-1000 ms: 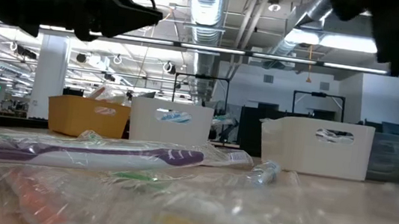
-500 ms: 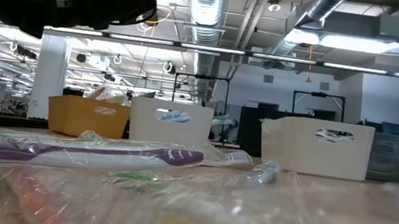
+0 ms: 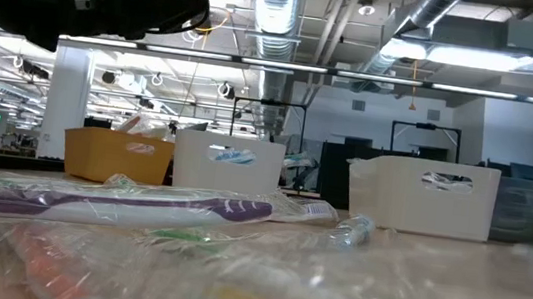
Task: Pick & Place Toothbrushes
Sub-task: Put the right orange toothbrush into the orange bin
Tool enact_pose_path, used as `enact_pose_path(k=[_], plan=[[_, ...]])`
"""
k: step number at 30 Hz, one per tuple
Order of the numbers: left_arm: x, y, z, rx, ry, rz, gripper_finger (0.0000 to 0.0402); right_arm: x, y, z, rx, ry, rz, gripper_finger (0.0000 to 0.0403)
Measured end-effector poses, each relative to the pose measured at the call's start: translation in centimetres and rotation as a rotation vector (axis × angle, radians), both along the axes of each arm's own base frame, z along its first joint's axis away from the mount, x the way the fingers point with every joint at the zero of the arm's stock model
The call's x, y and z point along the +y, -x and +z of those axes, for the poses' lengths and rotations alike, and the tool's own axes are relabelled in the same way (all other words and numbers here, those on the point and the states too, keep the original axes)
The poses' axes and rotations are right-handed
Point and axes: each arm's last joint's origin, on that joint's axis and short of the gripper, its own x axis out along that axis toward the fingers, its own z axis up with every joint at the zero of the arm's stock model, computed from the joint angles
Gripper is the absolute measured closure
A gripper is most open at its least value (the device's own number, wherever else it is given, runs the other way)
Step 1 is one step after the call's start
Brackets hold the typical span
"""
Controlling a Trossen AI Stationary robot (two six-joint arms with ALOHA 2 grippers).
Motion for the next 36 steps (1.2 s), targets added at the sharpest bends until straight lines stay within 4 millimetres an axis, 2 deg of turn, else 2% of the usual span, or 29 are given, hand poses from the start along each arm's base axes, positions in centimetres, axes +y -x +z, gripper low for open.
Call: enact_pose_path(k=[5,19,36], plan=[[0.0,0.0,0.0,0.002,-0.001,0.0,0.0247,0.3,0.6,-1.8,0.037,-0.038,0.014,0.0177],[0.0,0.0,0.0,0.0,-0.002,0.003,0.0247,-0.7,1.9,-6.7,0.089,-0.033,0.032,0.0177],[0.2,0.0,0.0,-0.005,0.0,0.059,0.0247,-2.0,2.6,-10.6,0.082,-0.075,0.012,0.0177]])
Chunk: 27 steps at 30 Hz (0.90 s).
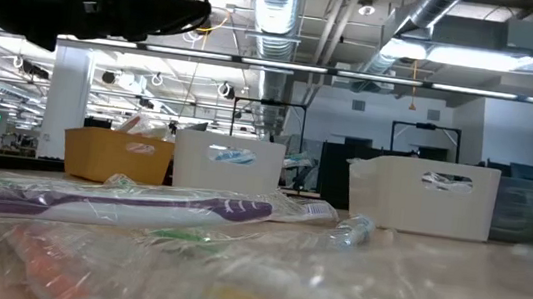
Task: Pick & Place Toothbrushes
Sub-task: Put the right orange toothbrush into the orange bin
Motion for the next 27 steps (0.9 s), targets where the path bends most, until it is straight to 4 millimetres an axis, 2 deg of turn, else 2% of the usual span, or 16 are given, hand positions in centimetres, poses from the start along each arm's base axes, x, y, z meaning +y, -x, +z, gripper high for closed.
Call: enact_pose_path(k=[6,13,27], plan=[[0.2,0.0,0.0,0.0,0.004,0.056,0.0247,-0.6,-0.2,-1.7,-0.033,-0.088,-0.024,0.0177],[0.3,0.0,0.0,0.0,0.007,0.094,0.0247,-1.3,-0.8,-1.8,-0.016,-0.066,-0.07,0.0177],[0.4,0.0,0.0,0.0,0.009,0.123,0.0247,-1.2,-0.7,-1.9,-0.032,-0.055,-0.049,0.0177]])
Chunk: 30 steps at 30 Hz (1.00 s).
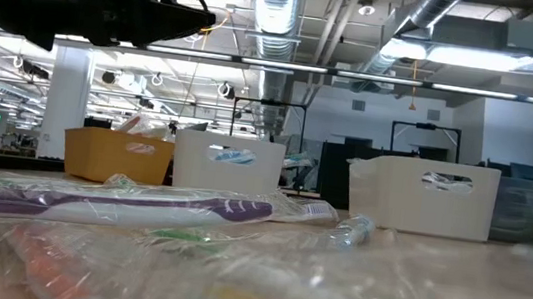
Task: Pick & Place Toothbrushes
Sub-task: Put the right orange toothbrush into the orange bin
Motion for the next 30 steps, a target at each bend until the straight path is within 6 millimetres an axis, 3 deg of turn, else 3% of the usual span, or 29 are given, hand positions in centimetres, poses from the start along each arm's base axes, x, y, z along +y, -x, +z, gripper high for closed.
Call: enact_pose_path(k=[21,25,30], plan=[[0.0,0.0,-0.04,0.005,0.003,0.0,0.0247,-0.14,0.04,-0.06,0.0,0.019,-0.01,0.0184],[0.0,0.0,-0.05,0.005,0.004,-0.001,0.0247,-0.17,0.06,-0.07,0.004,0.023,-0.017,0.0223],[-0.31,0.04,-0.04,0.02,0.113,-0.117,0.0247,-0.19,0.06,-0.07,0.005,0.024,-0.013,0.0314]])
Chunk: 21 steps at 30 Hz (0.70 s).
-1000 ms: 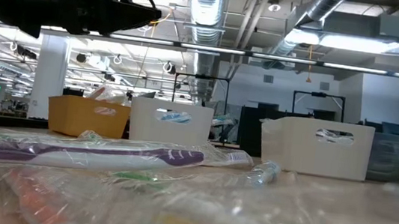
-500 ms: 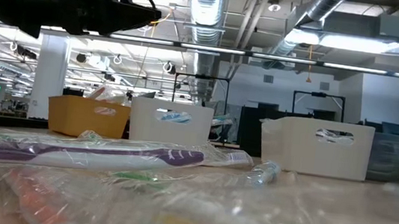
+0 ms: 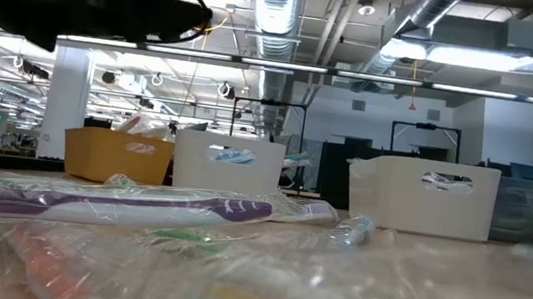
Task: Pick & Place Toothbrushes
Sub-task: Put the right orange toothbrush into the orange bin
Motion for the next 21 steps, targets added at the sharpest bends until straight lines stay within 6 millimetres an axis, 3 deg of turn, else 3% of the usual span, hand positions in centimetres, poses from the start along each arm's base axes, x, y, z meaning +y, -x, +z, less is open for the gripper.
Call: enact_pose_path(k=[4,7,14,21], plan=[[-0.1,0.0,0.0,0.008,0.037,-0.036,0.0247,0.0,0.0,0.0,-0.005,-0.002,0.042,0.0387],[-0.1,0.0,0.0,0.021,0.089,-0.04,0.0247,0.0,0.0,0.0,-0.004,-0.002,0.054,0.0385],[-0.1,0.0,-0.1,0.094,0.433,-0.061,0.0247,0.2,-0.4,0.8,0.005,0.023,0.13,0.0396],[-0.1,0.0,-0.1,0.103,0.472,-0.063,0.0247,0.0,-2.8,3.3,-0.112,0.133,0.25,0.04]])
